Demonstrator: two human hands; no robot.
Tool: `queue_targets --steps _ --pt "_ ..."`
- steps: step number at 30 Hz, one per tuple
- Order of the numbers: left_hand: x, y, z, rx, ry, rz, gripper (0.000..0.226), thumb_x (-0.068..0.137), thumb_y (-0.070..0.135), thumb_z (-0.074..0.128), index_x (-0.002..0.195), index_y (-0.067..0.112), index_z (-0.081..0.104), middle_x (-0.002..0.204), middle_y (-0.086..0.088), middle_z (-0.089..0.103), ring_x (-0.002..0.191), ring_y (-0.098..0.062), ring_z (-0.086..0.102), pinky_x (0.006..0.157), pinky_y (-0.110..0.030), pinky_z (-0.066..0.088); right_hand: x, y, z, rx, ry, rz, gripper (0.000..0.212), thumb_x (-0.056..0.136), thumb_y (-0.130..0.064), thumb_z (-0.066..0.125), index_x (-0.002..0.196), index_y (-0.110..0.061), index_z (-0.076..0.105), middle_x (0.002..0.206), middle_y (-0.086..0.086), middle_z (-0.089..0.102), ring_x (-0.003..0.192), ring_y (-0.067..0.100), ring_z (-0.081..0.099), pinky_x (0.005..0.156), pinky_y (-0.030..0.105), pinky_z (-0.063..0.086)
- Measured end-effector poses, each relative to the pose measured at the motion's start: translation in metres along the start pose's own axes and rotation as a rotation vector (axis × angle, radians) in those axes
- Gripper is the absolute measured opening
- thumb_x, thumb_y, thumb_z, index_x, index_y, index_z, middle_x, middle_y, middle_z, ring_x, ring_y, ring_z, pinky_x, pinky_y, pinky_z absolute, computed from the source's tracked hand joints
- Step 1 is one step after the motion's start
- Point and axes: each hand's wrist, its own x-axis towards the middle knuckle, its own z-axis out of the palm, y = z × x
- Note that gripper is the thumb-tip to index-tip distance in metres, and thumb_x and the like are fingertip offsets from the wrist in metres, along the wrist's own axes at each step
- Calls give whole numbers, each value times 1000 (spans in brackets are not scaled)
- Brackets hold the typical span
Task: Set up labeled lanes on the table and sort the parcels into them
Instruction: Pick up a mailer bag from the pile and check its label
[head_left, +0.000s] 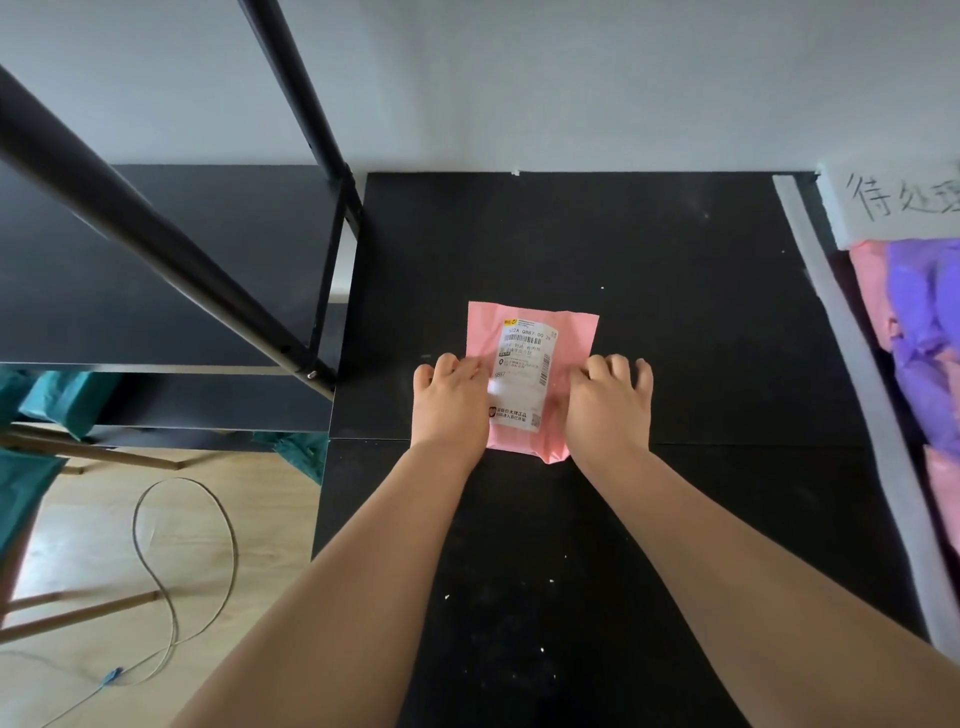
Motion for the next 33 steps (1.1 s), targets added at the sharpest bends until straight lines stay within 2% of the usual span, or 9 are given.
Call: queue_targets --steps 3,7,12,18,21,24,28,33 --pt "-5 1 4 -30 35 -23 44 94 17 59 137 21 52 140 7 50 127 -19 38 107 -33 22 2 -1 0 14 17 14 29 93 -21 57 122 -22 62 131 1 53 135 26 35 121 49 12" --pt "-12 3 8 -62 90 -41 28 98 21 55 124 19 62 126 5 59 120 -19 44 103 -29 24 4 -2 2 37 66 19 26 93 -20 55 116 -21 67 122 0 58 128 25 40 119 45 18" --pt "-13 9 8 -64 81 -78 20 96 16 53 110 16 67 107 2 60 107 -19 47 94 -26 29 1 -5 3 33 74 -4 24 94 -22 59 117 -17 64 119 2 59 124 25 43 113 42 26" --pt "-24 15 8 -126 64 -143 19 97 12 52 106 14 68 106 1 62 104 -19 49 95 -27 34 -4 -3 4 59 111 -36 26 96 -29 56 119 -18 61 115 0 62 122 23 45 111 41 26" --pt "-34 16 6 -289 97 -210 28 96 9 51 115 17 71 111 0 66 104 -21 50 93 -29 36 -18 2 6 163 176 -22 26 96 -27 57 120 -20 63 113 0 64 118 24 49 110 41 28" --pt "-50 20 -2 -493 179 -326 30 95 7 53 119 13 70 118 -4 67 108 -23 53 94 -33 42 -37 5 5 332 292 -1 21 94 -17 60 112 -16 70 100 3 68 107 27 57 107 43 33" --pt "-71 34 -21 -704 238 -564 26 97 12 58 121 16 69 120 0 66 112 -18 57 96 -33 51 -60 10 -5 495 414 11 12 89 -10 67 98 -16 72 86 3 67 90 24 61 99 43 40" --pt "-96 49 -38 -771 250 -584 25 97 16 61 121 20 69 119 3 66 111 -15 59 95 -30 52 -81 21 -21 603 525 2 10 89 -9 68 95 -16 71 87 2 68 87 19 61 93 37 40"
